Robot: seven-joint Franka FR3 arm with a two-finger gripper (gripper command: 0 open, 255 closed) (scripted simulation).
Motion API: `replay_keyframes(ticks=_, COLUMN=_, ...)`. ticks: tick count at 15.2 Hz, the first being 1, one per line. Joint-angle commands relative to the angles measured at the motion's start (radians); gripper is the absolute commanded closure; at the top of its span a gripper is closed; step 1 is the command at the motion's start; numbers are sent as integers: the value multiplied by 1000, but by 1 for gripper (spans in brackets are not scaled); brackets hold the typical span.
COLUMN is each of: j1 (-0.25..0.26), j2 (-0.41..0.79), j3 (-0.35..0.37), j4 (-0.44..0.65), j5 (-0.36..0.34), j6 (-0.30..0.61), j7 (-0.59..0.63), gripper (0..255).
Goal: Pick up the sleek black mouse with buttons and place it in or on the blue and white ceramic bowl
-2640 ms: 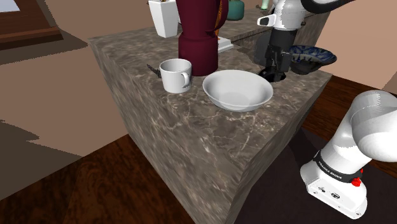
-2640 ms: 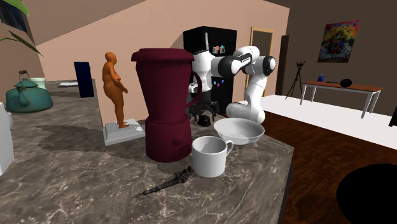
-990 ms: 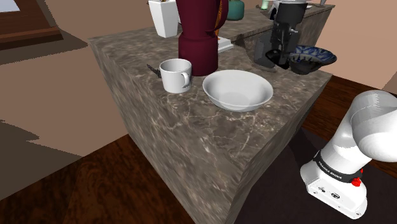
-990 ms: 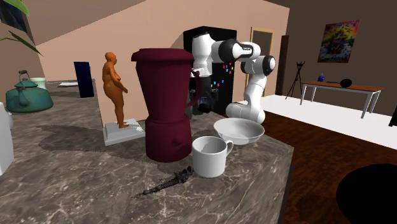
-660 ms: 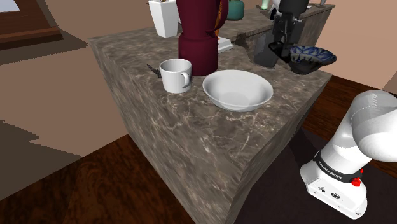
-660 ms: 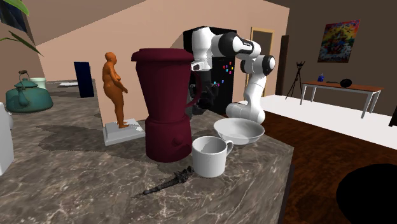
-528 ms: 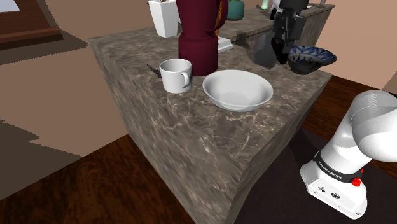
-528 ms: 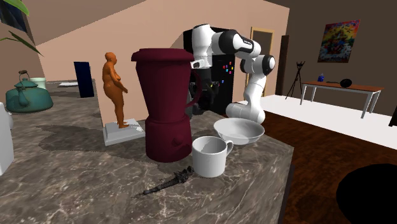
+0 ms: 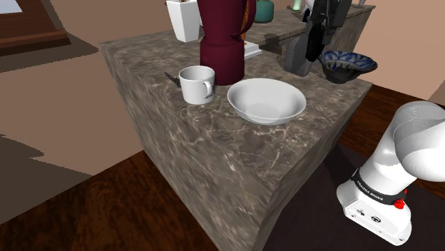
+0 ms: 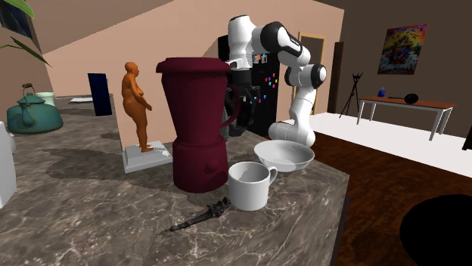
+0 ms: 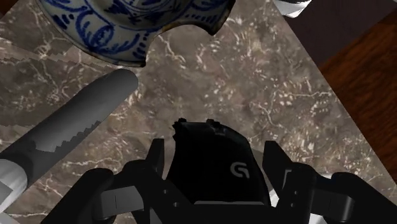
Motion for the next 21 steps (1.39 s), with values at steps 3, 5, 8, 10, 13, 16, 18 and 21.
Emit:
replay_keyframes(ticks=3, j1=-19, j2=-39, j3=-50, j4=-8, j5=-40, j6=-28, j7=-63, gripper=255)
replay_keyframes(ticks=5, j1=-33, j2=-65, j3=-85, j4=-19, j5=-69, j6=-39, j7=-108, gripper=255)
replay_keyframes(ticks=8, j1=-52, j2=-96, j3=-140, j4=-28, j5=-116, j6=-53, j7=-175, gripper=255)
replay_keyframes(ticks=10, j1=-64, j2=-111, j3=-178, j4=-29, j5=-148, j6=-62, j7=-221, gripper=255)
replay_keyframes(ticks=13, j1=-76, j2=-130, j3=-221, j4=-44, j5=-184, j6=-58, j7=-269, gripper=255)
replay_keyframes(ticks=16, j1=-81, j2=-148, j3=-226, j4=-96, j5=-191, j6=-23, j7=-265, gripper=255)
replay_keyframes(ticks=18, j1=-84, j2=-160, j3=-230, j4=-130, j5=-196, j6=0, j7=-263, gripper=255)
replay_keyframes(ticks=21, j1=-88, j2=-175, j3=-236, j4=-180, j5=-203, j6=34, j7=-259, gripper=255)
